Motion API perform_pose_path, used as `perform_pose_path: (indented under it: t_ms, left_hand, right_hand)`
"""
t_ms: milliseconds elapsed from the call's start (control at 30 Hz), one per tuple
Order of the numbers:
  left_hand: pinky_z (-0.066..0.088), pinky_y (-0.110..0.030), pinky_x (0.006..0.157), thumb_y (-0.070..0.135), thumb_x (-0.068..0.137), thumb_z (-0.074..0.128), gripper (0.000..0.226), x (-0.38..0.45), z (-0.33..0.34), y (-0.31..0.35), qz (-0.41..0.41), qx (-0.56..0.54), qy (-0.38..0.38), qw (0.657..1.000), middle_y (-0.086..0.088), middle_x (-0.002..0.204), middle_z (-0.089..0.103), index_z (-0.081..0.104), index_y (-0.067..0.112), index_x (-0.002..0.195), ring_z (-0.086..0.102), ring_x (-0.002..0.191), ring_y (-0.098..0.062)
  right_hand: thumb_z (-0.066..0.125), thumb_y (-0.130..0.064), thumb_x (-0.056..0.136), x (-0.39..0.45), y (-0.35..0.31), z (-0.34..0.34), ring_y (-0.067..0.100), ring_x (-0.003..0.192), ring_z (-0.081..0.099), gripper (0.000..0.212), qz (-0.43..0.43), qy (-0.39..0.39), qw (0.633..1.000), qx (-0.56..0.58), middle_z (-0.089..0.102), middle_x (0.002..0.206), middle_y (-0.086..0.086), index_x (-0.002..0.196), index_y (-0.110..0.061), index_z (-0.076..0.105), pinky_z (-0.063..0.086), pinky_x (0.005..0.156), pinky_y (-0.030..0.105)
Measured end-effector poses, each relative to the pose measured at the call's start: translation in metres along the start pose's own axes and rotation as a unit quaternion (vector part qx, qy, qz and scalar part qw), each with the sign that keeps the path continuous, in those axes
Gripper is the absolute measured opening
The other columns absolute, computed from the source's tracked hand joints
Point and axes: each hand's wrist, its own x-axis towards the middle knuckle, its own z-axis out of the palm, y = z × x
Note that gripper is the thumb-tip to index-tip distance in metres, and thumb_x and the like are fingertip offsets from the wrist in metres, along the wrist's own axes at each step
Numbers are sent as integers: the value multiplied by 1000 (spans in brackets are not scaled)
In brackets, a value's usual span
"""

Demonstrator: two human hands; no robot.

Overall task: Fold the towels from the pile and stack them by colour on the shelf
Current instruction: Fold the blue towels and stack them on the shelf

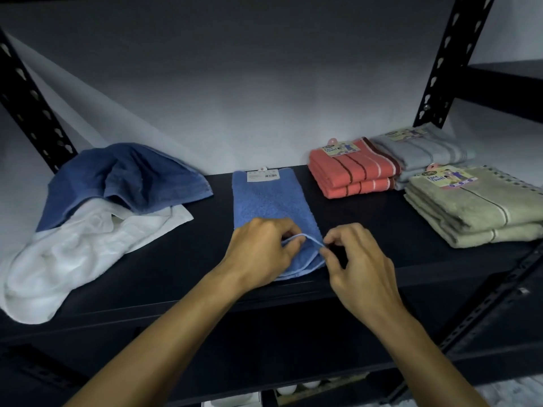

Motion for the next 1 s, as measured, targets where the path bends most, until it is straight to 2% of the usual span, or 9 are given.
perform_pose_path:
  t_ms: [100, 267, 300, 367, 500, 600, 733, 900, 1000]
  left_hand:
    - [45, -23, 73, 45, 97, 55, 20, 0, 3, 0, 0, 13, 9, 1000, 17, 92, 71, 69, 33, 103, 62, 87, -2]
    - [42, -23, 72, 47, 96, 55, 21, 2, 2, 1, 22, 42, 14, 999, 15, 91, 71, 69, 32, 102, 63, 87, -3]
    - [42, -23, 72, 47, 96, 54, 22, 2, 2, 1, 24, 45, 12, 999, 15, 91, 71, 69, 32, 102, 63, 87, -3]
    - [43, -24, 73, 47, 96, 54, 22, 3, 2, 1, 29, 47, 9, 998, 14, 91, 71, 69, 32, 101, 63, 87, -4]
    - [51, -29, 80, 55, 94, 54, 28, 2, -1, 0, 37, 44, -16, 998, 16, 90, 71, 70, 33, 100, 64, 87, -3]
    - [53, -31, 78, 63, 91, 51, 35, 15, -14, -8, -4, -13, -10, 1000, 21, 83, 70, 73, 35, 89, 64, 80, 0]
    - [54, -38, 81, 56, 95, 50, 37, 67, -23, -39, -75, -45, 21, 996, 17, 75, 66, 65, 32, 73, 64, 80, -10]
    - [49, -38, 89, 51, 100, 42, 40, 128, -3, -67, -89, 35, -45, 994, 3, 107, 70, 70, 22, 103, 62, 101, -19]
    - [42, -36, 100, 43, 104, 36, 42, 150, 8, -71, -61, 13, -79, 995, -2, 127, 63, 62, 17, 124, 56, 118, -21]
  right_hand:
    - [74, -2, 73, -4, -1, 2, 17, 87, 52, 17, -80, 6, 992, -99, 57, 98, 1, 84, -15, 68, 29, 51, 15]
    - [80, -3, 61, -7, -1, 10, 32, 102, 58, 24, -139, -14, 965, -223, 65, 103, 15, 84, -7, 75, 53, 78, 38]
    - [80, -4, 59, -7, 0, 12, 34, 97, 61, 24, -135, -25, 962, -236, 67, 99, 16, 83, -7, 75, 54, 80, 41]
    - [80, -4, 53, -6, -2, 14, 31, 77, 63, 24, -119, -47, 959, -254, 66, 80, 12, 76, -7, 75, 55, 70, 39]
    - [83, -3, 36, 3, -10, 7, 21, 46, 50, 26, -92, -92, 960, -247, 53, 53, 4, 56, -10, 67, 34, 44, 23]
    - [84, -1, 29, 8, -13, 4, 18, 42, 47, 32, -69, -101, 965, -231, 49, 51, 2, 49, -11, 62, 18, 42, 17]
    - [86, 1, 26, 15, -16, 7, 17, 43, 47, 36, -43, -107, 969, -218, 48, 51, 0, 46, -13, 58, -1, 47, 12]
    - [90, -5, 38, 14, -9, 11, 15, 49, 50, 32, -37, -85, 972, -218, 53, 56, -2, 54, -17, 65, 11, 42, 17]
    - [86, -1, 46, 10, -4, 12, 16, 55, 53, 28, -48, -52, 977, -201, 58, 66, -1, 60, -15, 66, 22, 38, 19]
